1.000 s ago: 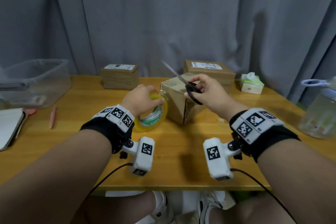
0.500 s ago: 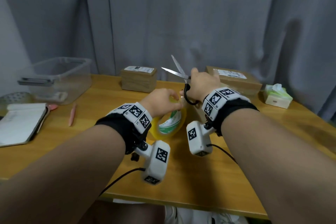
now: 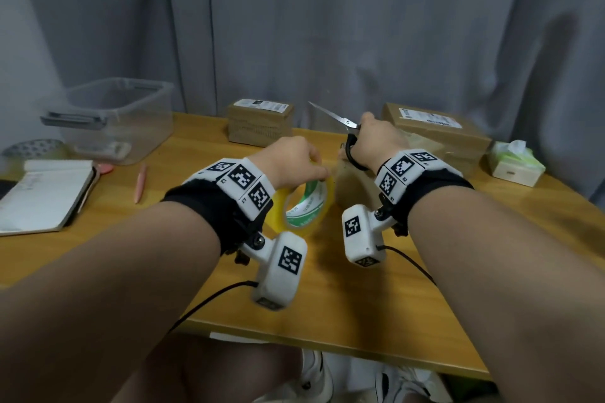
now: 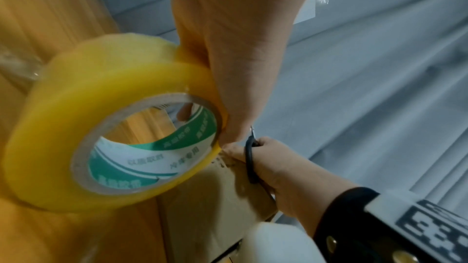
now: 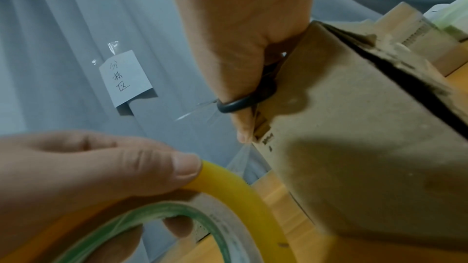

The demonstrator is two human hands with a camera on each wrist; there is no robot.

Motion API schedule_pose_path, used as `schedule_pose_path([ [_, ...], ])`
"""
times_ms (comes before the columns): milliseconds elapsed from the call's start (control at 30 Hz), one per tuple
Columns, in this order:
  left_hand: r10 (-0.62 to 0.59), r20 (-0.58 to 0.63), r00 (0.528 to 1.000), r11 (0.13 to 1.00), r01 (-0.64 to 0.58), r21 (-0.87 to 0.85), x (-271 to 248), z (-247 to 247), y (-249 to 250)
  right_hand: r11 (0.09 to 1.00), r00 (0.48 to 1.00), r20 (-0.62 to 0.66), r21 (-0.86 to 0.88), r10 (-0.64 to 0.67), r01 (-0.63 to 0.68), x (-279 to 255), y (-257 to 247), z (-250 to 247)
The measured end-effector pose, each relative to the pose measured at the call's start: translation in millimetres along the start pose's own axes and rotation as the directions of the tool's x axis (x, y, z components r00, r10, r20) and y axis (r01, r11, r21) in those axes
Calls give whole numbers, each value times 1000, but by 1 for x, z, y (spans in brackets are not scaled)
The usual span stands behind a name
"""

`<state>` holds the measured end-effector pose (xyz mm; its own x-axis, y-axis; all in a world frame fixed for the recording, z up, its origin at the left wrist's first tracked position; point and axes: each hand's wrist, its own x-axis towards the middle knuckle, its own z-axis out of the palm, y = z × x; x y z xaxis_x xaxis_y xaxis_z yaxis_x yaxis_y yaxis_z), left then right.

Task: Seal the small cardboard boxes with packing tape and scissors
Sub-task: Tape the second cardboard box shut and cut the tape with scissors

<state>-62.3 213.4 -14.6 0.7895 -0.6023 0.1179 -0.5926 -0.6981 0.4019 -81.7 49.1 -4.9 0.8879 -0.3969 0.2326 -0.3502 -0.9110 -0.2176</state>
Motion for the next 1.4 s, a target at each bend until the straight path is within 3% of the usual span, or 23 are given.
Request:
schedule_pose_path([
  [200,-19,37,999,990,13,138,12,6,14,998,991,114,-16,-64,67,1,2,-6],
  [367,-23,-9,1000,993,24,114,16,12,16,994,993,37,-14,-109,110,-2,0,-1],
  [500,-39,19,999,999,38,39,17,9,13,975,992,46,197,-114,103,-3,13,-8],
  [600,-46,35,998,999,46,-9,16,7,15,919,989,-17,368,-146,142,-18,24,-25],
  [667,-48,50,998,999,48,-8,15,6,17,890,982,67,438,-178,131,-35,31,-38],
  [733,-51,65,997,999,52,-10,12,3,20,901,935,287,428,-207,68,-52,38,-53],
  [800,-55,77,996,998,57,-21,10,0,21,943,867,475,333,-149,-21,-65,45,-65],
  [867,-58,79,995,998,60,-21,8,-2,22,956,794,604,268,-68,-122,-74,50,-73],
  [933,-60,80,995,998,62,-15,5,-5,23,966,678,735,181,-7,-186,-80,54,-75],
  [1000,-66,86,994,998,67,-15,3,-7,23,971,598,800,103,47,-214,-83,53,-70],
  [1233,-53,31,998,993,56,-101,3,0,15,933,661,745,167,92,-318,-79,34,-41],
  [1400,-70,37,997,988,75,-137,5,-2,17,930,697,711,186,95,-317,-71,19,-31],
])
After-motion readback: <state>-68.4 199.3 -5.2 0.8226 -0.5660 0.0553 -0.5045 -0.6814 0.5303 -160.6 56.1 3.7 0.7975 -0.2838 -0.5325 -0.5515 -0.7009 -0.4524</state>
